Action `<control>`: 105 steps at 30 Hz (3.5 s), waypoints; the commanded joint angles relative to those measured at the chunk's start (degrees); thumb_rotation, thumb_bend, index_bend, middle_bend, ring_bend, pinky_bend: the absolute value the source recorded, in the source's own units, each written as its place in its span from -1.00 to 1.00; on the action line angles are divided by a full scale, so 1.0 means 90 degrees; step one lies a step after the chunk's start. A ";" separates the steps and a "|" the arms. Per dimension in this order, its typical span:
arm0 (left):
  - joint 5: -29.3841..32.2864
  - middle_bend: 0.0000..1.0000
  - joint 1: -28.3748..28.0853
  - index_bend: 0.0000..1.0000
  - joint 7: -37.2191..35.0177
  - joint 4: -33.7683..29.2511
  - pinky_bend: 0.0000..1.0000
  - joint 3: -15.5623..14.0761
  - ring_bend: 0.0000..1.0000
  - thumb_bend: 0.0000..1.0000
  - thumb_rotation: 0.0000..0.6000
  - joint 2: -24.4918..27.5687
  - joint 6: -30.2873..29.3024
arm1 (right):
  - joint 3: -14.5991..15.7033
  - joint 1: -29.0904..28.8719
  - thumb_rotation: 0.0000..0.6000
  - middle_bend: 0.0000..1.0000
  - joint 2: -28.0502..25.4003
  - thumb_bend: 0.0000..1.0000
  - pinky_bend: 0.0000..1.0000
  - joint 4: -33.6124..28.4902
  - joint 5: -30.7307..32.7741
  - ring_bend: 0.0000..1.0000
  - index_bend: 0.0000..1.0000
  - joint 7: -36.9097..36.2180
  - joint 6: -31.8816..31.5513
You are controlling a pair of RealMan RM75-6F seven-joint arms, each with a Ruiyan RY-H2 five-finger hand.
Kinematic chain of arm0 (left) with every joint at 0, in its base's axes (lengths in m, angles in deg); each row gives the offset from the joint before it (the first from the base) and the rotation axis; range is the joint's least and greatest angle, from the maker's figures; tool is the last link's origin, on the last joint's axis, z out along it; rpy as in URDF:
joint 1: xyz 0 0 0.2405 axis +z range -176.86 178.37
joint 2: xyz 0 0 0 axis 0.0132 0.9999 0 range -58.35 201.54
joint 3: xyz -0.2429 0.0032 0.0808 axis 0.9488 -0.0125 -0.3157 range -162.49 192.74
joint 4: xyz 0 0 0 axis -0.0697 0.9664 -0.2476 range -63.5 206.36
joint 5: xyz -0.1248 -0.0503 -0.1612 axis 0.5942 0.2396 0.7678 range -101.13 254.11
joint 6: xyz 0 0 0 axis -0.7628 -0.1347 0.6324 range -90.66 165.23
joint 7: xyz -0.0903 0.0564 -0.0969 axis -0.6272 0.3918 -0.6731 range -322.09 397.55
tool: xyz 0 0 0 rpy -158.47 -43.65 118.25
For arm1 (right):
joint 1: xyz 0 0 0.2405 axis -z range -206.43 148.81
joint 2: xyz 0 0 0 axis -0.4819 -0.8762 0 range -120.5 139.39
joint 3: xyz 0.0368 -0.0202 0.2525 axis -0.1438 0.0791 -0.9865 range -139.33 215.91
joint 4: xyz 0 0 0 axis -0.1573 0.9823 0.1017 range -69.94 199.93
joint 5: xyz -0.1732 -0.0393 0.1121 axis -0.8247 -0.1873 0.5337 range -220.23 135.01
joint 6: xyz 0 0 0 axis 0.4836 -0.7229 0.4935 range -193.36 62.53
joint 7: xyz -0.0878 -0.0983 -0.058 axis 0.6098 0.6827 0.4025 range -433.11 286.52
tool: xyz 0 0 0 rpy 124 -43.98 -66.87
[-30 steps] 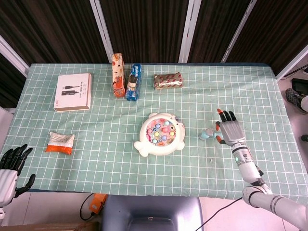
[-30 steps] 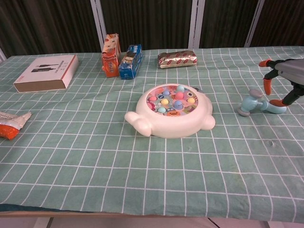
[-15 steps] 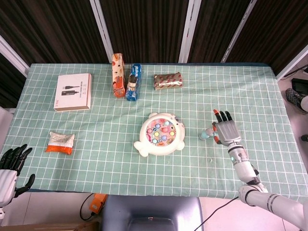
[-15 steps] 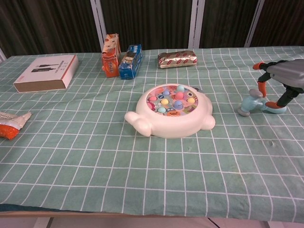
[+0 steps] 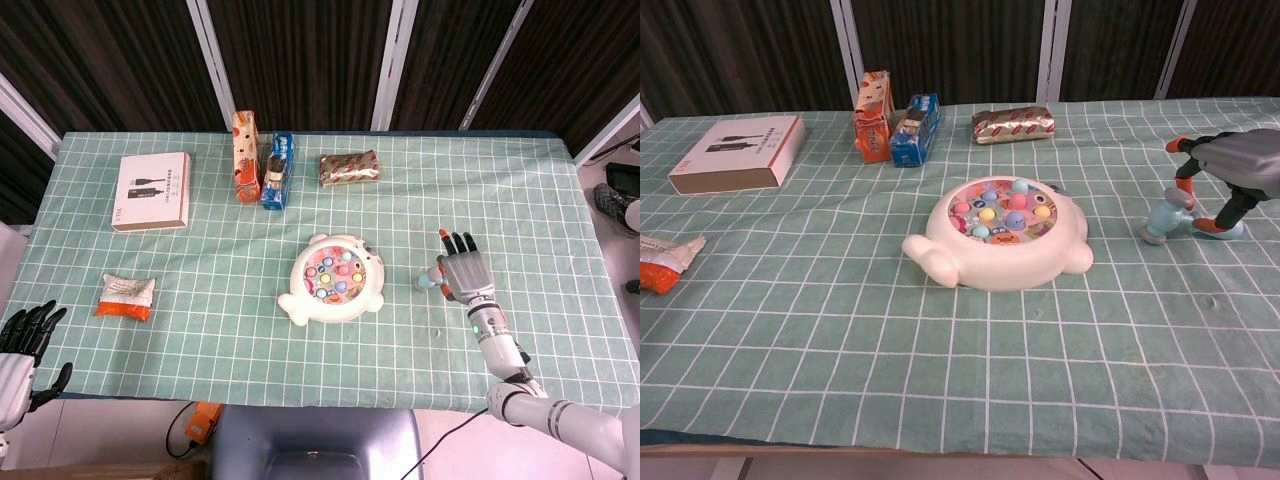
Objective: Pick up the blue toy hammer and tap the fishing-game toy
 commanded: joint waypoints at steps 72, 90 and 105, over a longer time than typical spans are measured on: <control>-0.0100 -1.00 0.0014 -1.00 -0.0017 0.0031 -0.95 -0.0037 -1.00 -0.20 1.00 -0.0005 -0.0027 | 0.0306 -0.0249 1.00 -0.14 0.0212 0.11 -0.68 0.0274 0.0598 -0.20 0.64 0.0422 -0.0156; -0.0114 -1.00 0.0010 -1.00 -0.0043 0.0038 -0.95 -0.0038 -1.00 -0.20 1.00 -0.0003 -0.0037 | 0.0321 -0.0150 1.00 0.15 0.0389 0.11 -0.28 0.0615 0.0368 0.02 0.75 -0.0022 -0.0103; -0.0152 -1.00 0.0034 -1.00 -0.0090 0.0052 -0.95 -0.0042 -1.00 -0.19 1.00 0.0007 -0.0109 | 0.0260 0.0011 1.00 0.22 0.0552 0.11 0.11 0.0981 -0.0005 0.11 0.81 -0.0761 -0.0051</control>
